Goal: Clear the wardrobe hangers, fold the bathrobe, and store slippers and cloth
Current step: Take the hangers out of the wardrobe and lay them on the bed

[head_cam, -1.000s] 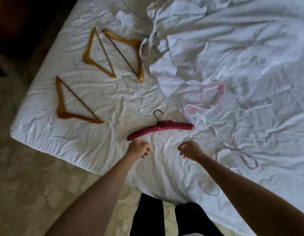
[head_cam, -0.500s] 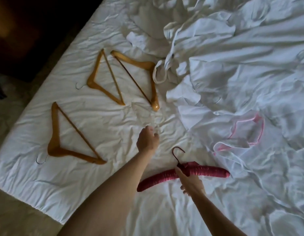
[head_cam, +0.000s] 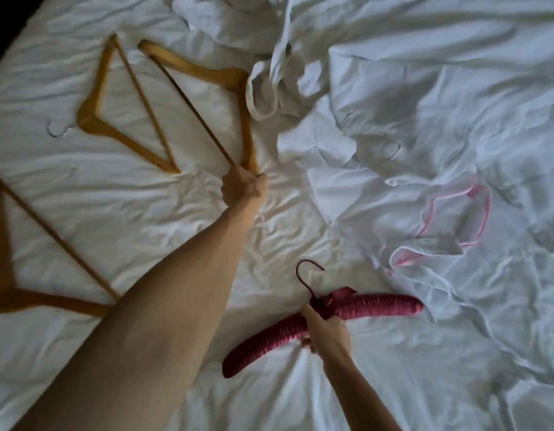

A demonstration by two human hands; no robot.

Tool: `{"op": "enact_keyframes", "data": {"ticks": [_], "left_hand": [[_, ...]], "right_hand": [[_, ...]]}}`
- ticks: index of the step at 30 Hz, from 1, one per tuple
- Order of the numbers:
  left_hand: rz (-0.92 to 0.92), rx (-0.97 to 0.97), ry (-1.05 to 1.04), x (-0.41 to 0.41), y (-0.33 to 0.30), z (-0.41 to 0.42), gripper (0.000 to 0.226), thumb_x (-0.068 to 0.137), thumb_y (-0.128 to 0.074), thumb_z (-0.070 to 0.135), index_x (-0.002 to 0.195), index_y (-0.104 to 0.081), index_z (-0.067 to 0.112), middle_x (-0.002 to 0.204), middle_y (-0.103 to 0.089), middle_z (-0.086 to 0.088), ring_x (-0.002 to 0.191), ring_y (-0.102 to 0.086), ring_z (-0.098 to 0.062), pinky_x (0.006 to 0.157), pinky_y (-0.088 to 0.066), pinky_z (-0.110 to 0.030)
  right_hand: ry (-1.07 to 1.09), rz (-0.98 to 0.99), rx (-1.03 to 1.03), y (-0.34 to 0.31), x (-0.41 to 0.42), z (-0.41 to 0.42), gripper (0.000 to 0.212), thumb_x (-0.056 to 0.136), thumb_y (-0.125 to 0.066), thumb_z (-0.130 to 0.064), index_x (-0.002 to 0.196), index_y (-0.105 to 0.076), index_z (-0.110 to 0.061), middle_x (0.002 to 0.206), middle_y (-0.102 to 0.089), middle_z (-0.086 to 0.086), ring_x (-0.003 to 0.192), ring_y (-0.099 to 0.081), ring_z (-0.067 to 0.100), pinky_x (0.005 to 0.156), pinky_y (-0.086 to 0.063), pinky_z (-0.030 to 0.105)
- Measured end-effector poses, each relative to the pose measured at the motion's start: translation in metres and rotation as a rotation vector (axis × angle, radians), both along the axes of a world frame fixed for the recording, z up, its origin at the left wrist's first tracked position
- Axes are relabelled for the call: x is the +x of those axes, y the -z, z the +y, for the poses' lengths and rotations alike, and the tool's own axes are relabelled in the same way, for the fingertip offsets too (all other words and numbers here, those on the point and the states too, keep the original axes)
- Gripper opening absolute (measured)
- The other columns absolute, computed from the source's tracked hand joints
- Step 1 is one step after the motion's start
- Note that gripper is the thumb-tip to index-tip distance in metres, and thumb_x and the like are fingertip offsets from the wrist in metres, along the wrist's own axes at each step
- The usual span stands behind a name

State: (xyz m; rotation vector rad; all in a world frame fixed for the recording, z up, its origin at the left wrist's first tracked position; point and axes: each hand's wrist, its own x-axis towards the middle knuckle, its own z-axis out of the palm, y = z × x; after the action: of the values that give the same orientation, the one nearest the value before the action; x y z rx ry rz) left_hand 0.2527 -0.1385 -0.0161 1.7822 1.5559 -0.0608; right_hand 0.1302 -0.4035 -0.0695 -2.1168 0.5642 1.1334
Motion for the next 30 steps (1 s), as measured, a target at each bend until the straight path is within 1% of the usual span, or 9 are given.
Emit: {"op": "enact_keyframes", "data": {"ticks": [3, 6, 9, 12, 15, 18, 22, 26, 30], "left_hand": [[0.07, 0.03, 0.048, -0.042, -0.005, -0.022, 0.037, 0.087, -0.068, 0.025, 0.115, -0.067, 0.001, 0.119, -0.069, -0.017, 0.112, -0.066, -0.034, 0.088, -0.053, -0.036], [0.151, -0.003, 0.088, -0.107, -0.003, -0.062, 0.036, 0.083, -0.069, 0.029, 0.106, -0.07, 0.002, 0.108, -0.072, -0.018, 0.101, -0.069, -0.036, 0.08, -0.055, -0.038], [0.199, -0.069, 0.114, -0.17, -0.01, -0.111, 0.039, 0.081, -0.071, 0.038, 0.103, -0.075, 0.006, 0.097, -0.076, -0.013, 0.09, -0.073, -0.031, 0.073, -0.059, -0.036], [0.233, -0.114, 0.109, -0.205, -0.018, -0.146, 0.046, 0.082, -0.073, 0.045, 0.113, -0.07, 0.01, 0.107, -0.074, -0.008, 0.097, -0.07, -0.027, 0.079, -0.055, -0.035], [0.193, 0.153, 0.277, -0.208, -0.013, -0.16, 0.07, 0.073, -0.078, 0.029, 0.134, -0.053, 0.009, 0.124, -0.061, -0.012, 0.112, -0.059, -0.031, 0.089, -0.049, -0.042], [0.146, 0.415, 0.546, -0.182, 0.011, -0.157, 0.079, 0.068, -0.076, 0.021, 0.141, -0.05, 0.004, 0.13, -0.058, -0.016, 0.117, -0.058, -0.034, 0.094, -0.049, -0.044], [0.159, 0.265, 0.503, -0.134, 0.017, -0.137, 0.053, 0.093, -0.057, 0.02, 0.141, -0.042, 0.005, 0.13, -0.056, -0.018, 0.114, -0.061, -0.033, 0.092, -0.05, -0.04], [0.206, 0.083, 0.457, -0.143, -0.002, -0.13, 0.029, 0.099, -0.053, 0.027, 0.122, -0.049, 0.009, 0.118, -0.067, -0.014, 0.102, -0.069, -0.032, 0.084, -0.056, -0.039], [0.321, 0.004, 0.561, -0.186, -0.045, -0.132, 0.032, 0.097, -0.055, 0.031, 0.118, -0.052, 0.008, 0.116, -0.067, -0.013, 0.102, -0.068, -0.031, 0.083, -0.056, -0.038]], "right_hand": [[0.086, 0.019, 0.077, -0.008, -0.003, -0.006, 0.044, 0.071, -0.068, -0.05, 0.083, -0.072, -0.007, 0.068, -0.074, 0.009, 0.066, -0.072, 0.027, 0.063, -0.059, 0.038], [0.144, 0.02, 0.087, -0.027, -0.006, -0.015, 0.03, 0.081, -0.07, -0.032, 0.087, -0.071, -0.003, 0.074, -0.075, 0.014, 0.06, -0.066, 0.023, 0.052, -0.049, 0.028], [0.117, 0.021, 0.045, -0.044, -0.011, -0.028, 0.026, 0.084, -0.07, -0.029, 0.089, -0.07, -0.003, 0.075, -0.072, 0.013, 0.059, -0.061, 0.021, 0.051, -0.05, 0.029], [0.094, -0.037, -0.098, -0.052, -0.019, -0.039, 0.037, 0.082, -0.068, -0.04, 0.095, -0.068, -0.005, 0.08, -0.069, 0.012, 0.067, -0.065, 0.026, 0.066, -0.059, 0.041], [0.102, -0.131, -0.16, -0.058, -0.034, -0.041, 0.051, 0.078, -0.072, -0.042, 0.108, -0.051, -0.006, 0.094, -0.063, 0.01, 0.086, -0.062, 0.029, 0.075, -0.054, 0.042], [0.106, -0.208, -0.112, -0.052, -0.051, -0.031, 0.062, 0.069, -0.084, -0.03, 0.11, -0.04, -0.011, 0.103, -0.05, 0.006, 0.092, -0.053, 0.024, 0.08, -0.05, 0.041], [0.045, -0.213, -0.169, -0.041, -0.059, -0.028, 0.052, 0.073, -0.074, -0.019, 0.11, -0.039, -0.01, 0.103, -0.05, 0.008, 0.087, -0.055, 0.026, 0.075, -0.052, 0.042], [0.078, -0.275, -0.189, -0.078, -0.055, -0.048, 0.031, 0.084, -0.063, -0.017, 0.11, -0.05, -0.007, 0.096, -0.062, 0.01, 0.086, -0.061, 0.03, 0.074, -0.051, 0.04], [0.189, -0.234, 0.035, -0.151, -0.053, -0.075, 0.013, 0.087, -0.062, -0.015, 0.096, -0.053, -0.01, 0.073, -0.064, 0.009, 0.052, -0.066, 0.021, 0.06, -0.06, 0.045]]}}
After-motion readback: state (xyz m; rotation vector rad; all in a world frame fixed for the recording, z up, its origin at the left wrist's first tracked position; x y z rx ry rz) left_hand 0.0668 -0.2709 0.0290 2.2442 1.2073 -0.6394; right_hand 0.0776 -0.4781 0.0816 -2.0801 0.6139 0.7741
